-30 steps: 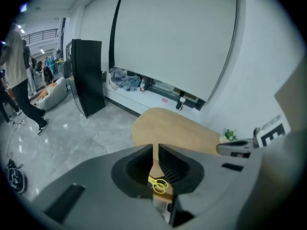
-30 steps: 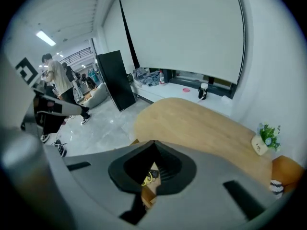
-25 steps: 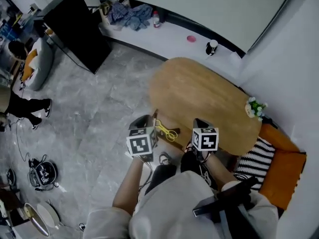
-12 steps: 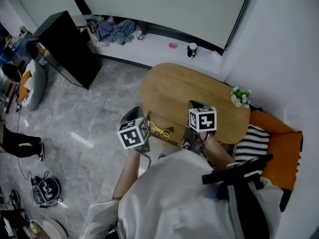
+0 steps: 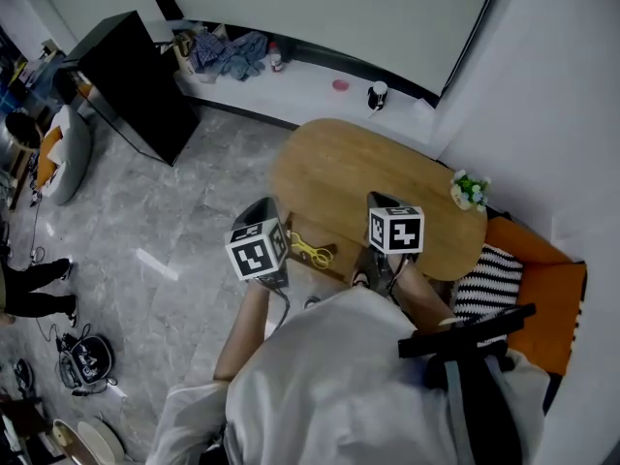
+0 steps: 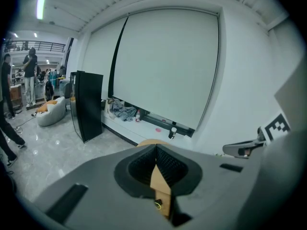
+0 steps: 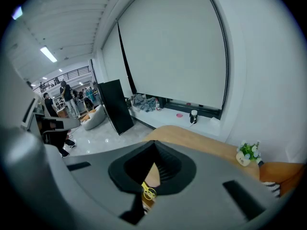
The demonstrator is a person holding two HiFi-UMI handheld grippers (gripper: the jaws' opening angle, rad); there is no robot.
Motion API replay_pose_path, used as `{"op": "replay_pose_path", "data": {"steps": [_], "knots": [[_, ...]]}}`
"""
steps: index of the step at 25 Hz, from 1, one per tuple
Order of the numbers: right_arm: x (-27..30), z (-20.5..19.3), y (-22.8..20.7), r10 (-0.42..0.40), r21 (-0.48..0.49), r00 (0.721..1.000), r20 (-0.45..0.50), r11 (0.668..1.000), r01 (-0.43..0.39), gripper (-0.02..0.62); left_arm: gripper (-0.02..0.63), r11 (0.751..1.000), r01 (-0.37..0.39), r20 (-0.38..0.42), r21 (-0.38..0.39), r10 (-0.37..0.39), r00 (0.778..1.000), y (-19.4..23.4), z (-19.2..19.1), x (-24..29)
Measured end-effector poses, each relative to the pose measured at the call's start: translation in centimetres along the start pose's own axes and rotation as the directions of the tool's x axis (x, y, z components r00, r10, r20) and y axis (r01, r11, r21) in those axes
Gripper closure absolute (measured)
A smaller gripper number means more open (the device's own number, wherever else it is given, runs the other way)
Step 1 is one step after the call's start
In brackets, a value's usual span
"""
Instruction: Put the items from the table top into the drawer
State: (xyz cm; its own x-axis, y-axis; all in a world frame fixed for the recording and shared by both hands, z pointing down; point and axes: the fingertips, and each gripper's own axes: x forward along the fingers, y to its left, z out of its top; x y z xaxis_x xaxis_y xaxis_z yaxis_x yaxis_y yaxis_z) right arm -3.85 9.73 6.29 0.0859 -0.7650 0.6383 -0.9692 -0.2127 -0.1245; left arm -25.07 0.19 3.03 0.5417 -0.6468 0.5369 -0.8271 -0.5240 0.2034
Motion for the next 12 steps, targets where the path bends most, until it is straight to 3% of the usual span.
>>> {"op": "replay_pose_path", "data": {"steps": [12], "knots": [[-0.2,-0.2,-1.5,-0.010,0.014,1.000,0.010,1.000,0.010,0.603,0.595,1.000,0.022,-0.019,0.004,-0.021,1.000,-1.4,-0.7,1.0]]}}
